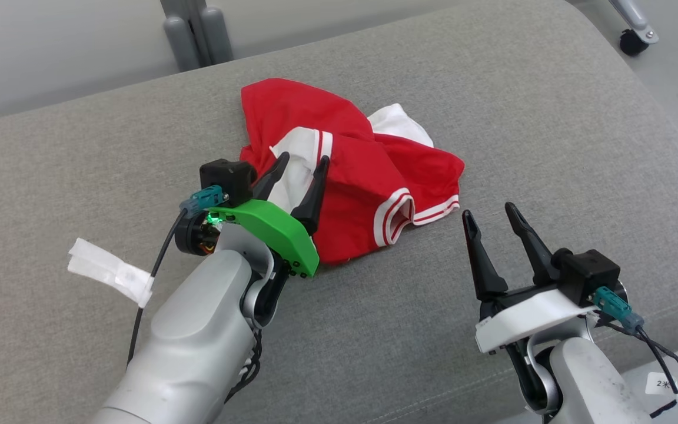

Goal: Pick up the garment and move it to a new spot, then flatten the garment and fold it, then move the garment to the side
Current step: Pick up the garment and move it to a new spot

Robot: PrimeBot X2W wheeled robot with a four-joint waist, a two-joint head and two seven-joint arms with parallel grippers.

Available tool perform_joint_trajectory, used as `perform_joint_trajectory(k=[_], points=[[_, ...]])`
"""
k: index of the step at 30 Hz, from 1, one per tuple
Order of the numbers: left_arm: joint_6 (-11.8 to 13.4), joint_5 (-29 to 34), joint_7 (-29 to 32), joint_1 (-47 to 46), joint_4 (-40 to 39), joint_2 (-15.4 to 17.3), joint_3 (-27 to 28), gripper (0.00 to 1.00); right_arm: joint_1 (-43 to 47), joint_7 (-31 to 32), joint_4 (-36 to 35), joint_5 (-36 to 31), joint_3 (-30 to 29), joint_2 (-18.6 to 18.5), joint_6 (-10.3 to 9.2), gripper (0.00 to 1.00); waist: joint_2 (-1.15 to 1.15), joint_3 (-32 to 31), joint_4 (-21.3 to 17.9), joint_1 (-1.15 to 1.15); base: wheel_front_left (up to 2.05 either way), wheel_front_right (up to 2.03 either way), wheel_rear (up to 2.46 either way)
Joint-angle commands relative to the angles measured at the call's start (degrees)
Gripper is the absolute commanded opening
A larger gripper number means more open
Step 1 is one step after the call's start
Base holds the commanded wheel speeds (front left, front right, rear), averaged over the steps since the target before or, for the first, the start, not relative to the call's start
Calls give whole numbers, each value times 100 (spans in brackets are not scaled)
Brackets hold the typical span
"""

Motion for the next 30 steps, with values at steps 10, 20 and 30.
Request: perform_joint_trajectory(k=[10, 20, 30], points=[[368, 835, -383, 987, -1373, 663, 1088, 100, 349, -25, -15, -282, -520, -11, 3, 100, 0, -491, 852, 0, 0, 0, 0], [473, 2081, -381, 2755, -2751, 724, 2553, 100, 656, 47, 31, -486, -701, -14, 3, 100, 0, -739, 1222, 0, 0, 0, 0], [190, 3089, -382, 3985, -3126, 429, 3413, 100, 891, 88, 52, -521, -906, -12, 3, 100, 0, -824, 1232, 0, 0, 0, 0]])
